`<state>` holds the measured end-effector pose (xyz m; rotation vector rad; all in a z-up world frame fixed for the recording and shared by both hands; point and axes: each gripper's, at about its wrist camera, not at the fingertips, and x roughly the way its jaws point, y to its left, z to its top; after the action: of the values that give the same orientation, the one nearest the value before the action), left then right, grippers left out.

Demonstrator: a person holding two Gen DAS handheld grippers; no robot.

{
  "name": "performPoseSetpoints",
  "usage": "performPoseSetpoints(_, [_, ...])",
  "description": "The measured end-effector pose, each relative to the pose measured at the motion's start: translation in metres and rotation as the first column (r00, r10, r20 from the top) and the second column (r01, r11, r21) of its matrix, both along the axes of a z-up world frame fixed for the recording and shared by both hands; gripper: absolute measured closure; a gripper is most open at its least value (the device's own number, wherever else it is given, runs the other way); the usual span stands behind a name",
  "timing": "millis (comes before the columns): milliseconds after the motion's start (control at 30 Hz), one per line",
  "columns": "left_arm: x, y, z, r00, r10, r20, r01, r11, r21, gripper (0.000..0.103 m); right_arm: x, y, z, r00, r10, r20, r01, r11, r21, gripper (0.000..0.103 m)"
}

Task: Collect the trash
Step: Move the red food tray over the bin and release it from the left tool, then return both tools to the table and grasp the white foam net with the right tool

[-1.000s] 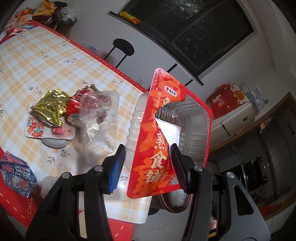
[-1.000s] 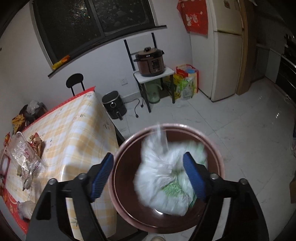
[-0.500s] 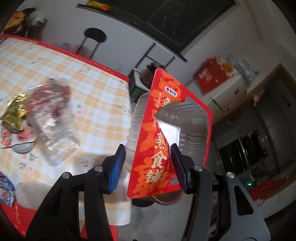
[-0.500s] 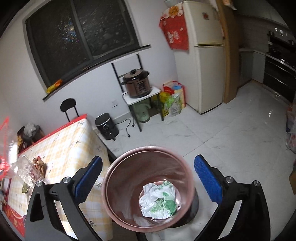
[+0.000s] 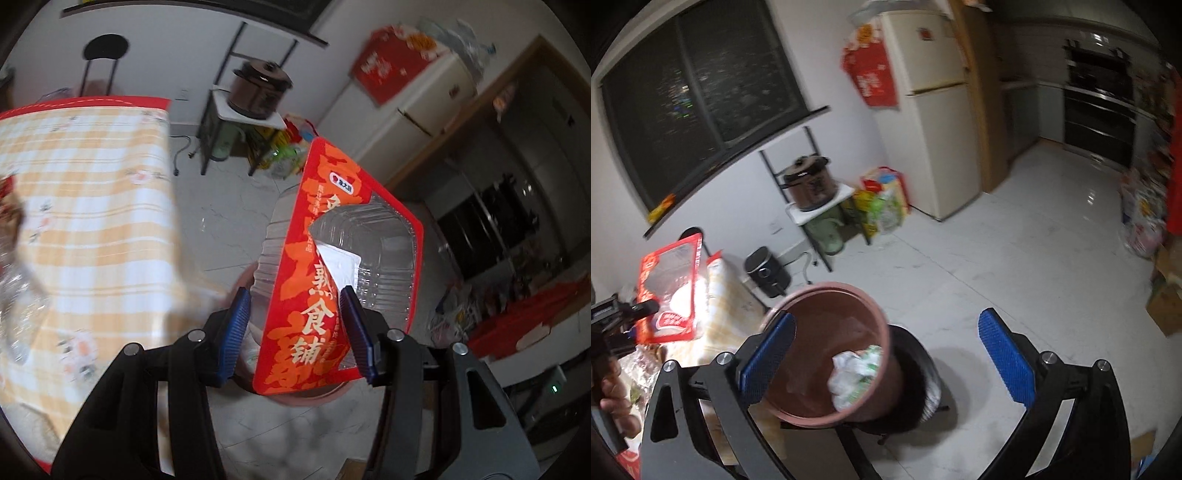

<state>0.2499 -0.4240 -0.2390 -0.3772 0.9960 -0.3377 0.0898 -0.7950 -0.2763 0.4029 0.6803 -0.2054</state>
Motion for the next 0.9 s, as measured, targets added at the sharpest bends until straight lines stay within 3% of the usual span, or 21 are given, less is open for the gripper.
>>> performPoseSetpoints(33, [0.005,-0.009,-0.004,1.0,-0.021,0.008,0.021,1.0,-0.004,0.048,-0.006,-0.006,-0.002,1.0,-0.02,-0.007,0.02,1.0,0.0,0.005])
performPoseSetpoints(100, [0.015,-0.029,-0.009,0.998,-0.068,0.007,0.068,0.998,0.0,0.021,-0.014,-0.012,-0.002,0.999,-0.045,-0.013,0.045,0.999,-0.006,0.005])
performPoseSetpoints(133, [0.018,-0.037,-0.009,0.998,-0.066,0.012,0.066,0.998,0.014,0.015,-0.019,-0.015,-0.002,0.998,-0.059,-0.012,0.059,0.998,-0.01,0.005])
performPoseSetpoints(300, [0.016,-0.042,0.003,0.995,-0.075,0.067,0.073,0.997,0.026,0.011,-0.029,-0.022,0.008,0.995,-0.098,0.014,0.098,0.995,-0.033,0.005])
performPoseSetpoints(500, [-0.006,-0.01,0.048,0.979,-0.047,0.198,0.031,0.996,0.083,0.006,-0.028,-0.021,0.032,0.986,-0.144,0.081,0.151,0.985,-0.079,0.005])
performPoseSetpoints(733, [-0.041,0.06,0.096,0.935,0.052,0.35,-0.118,0.978,0.169,0.006,-0.024,0.003,0.059,0.97,-0.177,0.169,0.2,0.971,-0.129,0.005])
performPoseSetpoints(900, [-0.079,0.139,0.116,0.885,0.184,0.428,-0.296,0.931,0.212,0.006,-0.013,0.034,0.07,0.971,-0.125,0.204,0.155,0.978,-0.14,0.005])
